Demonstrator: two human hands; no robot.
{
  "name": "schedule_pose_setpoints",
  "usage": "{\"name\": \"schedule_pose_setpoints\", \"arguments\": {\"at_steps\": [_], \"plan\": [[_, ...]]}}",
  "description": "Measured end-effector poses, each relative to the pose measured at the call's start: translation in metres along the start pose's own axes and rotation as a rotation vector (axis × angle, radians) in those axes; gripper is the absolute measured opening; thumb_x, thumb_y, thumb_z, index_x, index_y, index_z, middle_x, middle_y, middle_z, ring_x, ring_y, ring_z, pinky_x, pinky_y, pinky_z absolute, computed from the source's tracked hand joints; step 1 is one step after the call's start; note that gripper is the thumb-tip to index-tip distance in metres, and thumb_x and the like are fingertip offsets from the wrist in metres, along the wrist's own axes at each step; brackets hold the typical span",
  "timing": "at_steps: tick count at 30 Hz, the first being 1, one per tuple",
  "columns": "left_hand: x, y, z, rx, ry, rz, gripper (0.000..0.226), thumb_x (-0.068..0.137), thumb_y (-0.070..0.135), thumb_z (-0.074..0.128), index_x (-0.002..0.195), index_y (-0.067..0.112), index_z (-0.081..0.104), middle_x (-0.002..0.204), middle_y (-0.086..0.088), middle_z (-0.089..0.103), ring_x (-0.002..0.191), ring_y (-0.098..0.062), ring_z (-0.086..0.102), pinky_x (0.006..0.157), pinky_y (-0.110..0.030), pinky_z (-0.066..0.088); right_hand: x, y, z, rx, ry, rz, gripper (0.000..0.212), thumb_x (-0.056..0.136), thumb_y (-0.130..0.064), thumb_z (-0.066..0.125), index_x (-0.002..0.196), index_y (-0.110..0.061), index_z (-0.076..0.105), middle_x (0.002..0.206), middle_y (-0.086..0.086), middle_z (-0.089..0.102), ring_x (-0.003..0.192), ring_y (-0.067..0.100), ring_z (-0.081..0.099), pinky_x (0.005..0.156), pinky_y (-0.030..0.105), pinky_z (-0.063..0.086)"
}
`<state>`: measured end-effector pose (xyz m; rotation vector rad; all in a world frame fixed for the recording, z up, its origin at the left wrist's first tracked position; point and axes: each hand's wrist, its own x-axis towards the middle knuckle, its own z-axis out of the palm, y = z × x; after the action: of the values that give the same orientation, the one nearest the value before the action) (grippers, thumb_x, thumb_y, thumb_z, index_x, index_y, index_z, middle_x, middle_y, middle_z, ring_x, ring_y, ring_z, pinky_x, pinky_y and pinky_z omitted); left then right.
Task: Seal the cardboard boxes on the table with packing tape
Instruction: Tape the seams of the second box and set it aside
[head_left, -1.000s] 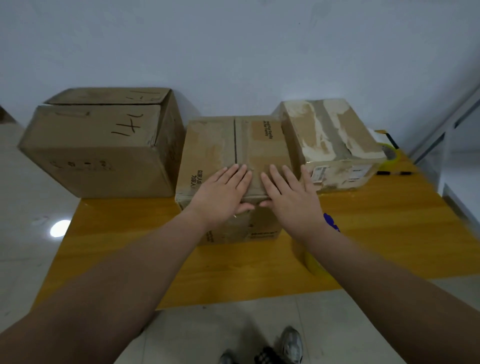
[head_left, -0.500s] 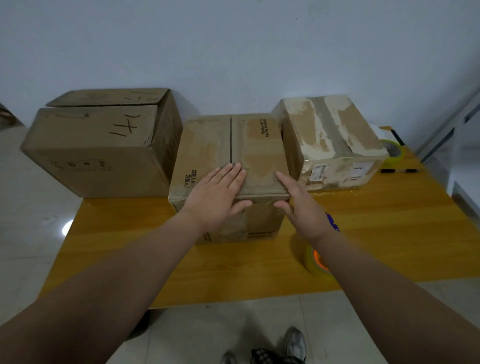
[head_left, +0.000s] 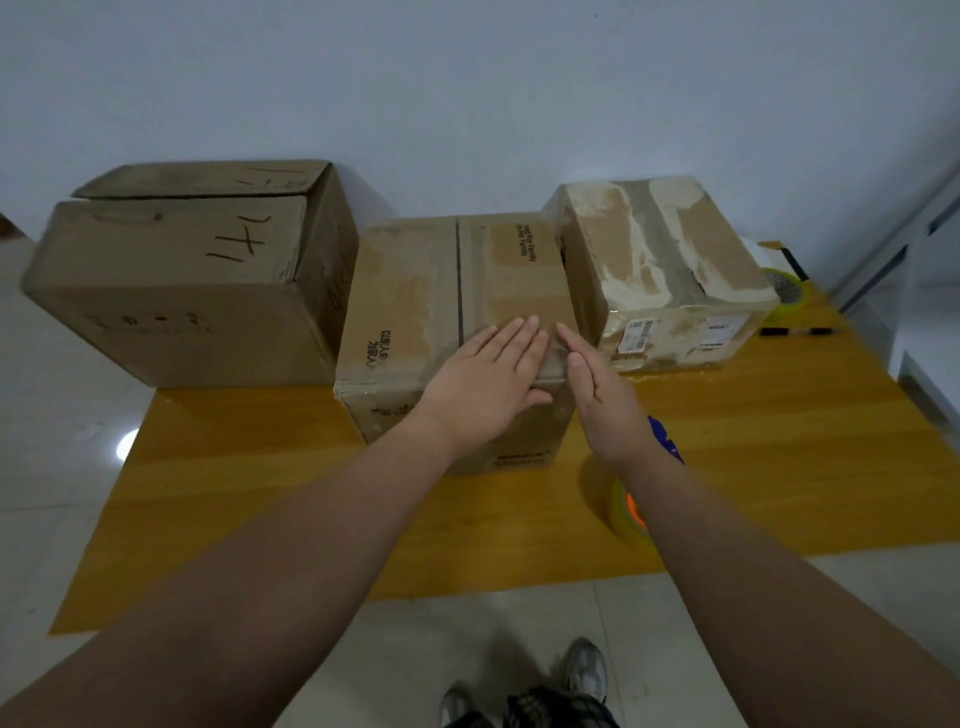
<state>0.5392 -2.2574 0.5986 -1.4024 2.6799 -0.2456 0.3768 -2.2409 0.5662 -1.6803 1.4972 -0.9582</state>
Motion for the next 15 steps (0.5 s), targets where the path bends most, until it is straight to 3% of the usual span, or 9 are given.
{"name": "schedule_pose_setpoints", "arguments": {"at_steps": [5,9,11,13,15], "plan": [[-0.044,-0.043,0.011,0.059,-0.017,-0.064,0.069,0.092,0.048,-0.002,0.150,0.009,-0.004,0.158,-0.009,-0.005,0.146,-0.021,-0.001,0.114,-0.033,-0.005,-0.002,0.001,0.005,0.040,0.052,0.020,0.041,0.105,-0.033,0.028,0.145,-0.032,0.038,0.144,-0.011,0.045,0.130,0.002,0.039,0.102,0.019,0.031],[-0.080,-0.076,0.021,-0.007,0.026,-0.161,0.066,0.095,0.048,0.009,0.150,0.011,0.010,0.157,-0.008,0.010,0.146,-0.021,0.010,0.115,-0.033,0.002,-0.004,-0.002,0.006,0.085,0.067,0.044,0.040,0.105,-0.032,0.028,0.144,-0.033,0.039,0.144,-0.012,0.044,0.130,0.000,0.037,0.104,0.018,0.029],[-0.099,-0.086,0.027,-0.061,0.081,-0.213,0.060,0.098,0.045,0.015,0.148,0.011,0.018,0.155,-0.008,0.022,0.144,-0.021,0.016,0.115,-0.035,0.014,-0.005,-0.006,0.007,0.091,0.068,0.045,0.041,0.105,-0.032,0.028,0.145,-0.032,0.038,0.145,-0.011,0.043,0.131,0.001,0.036,0.107,0.020,0.029],[-0.112,-0.089,0.033,-0.179,0.116,-0.283,0.052,0.101,0.037,0.026,0.148,0.017,0.020,0.156,-0.005,0.020,0.144,-0.019,0.012,0.113,-0.036,0.020,-0.008,-0.011,0.010,0.088,0.102,0.060,0.041,0.105,-0.030,0.028,0.145,-0.031,0.037,0.148,-0.009,0.041,0.133,0.002,0.033,0.107,0.021,0.027],[-0.115,-0.086,0.034,-0.258,0.131,-0.337,0.051,0.101,0.031,0.034,0.149,0.021,0.021,0.157,-0.001,0.016,0.145,-0.018,0.009,0.112,-0.035,0.023,-0.010,-0.016,0.016,-0.070,0.177,0.090,0.043,0.105,-0.033,0.027,0.146,-0.030,0.036,0.153,-0.002,0.033,0.140,0.009,0.025,0.113,0.029,0.023]]}}
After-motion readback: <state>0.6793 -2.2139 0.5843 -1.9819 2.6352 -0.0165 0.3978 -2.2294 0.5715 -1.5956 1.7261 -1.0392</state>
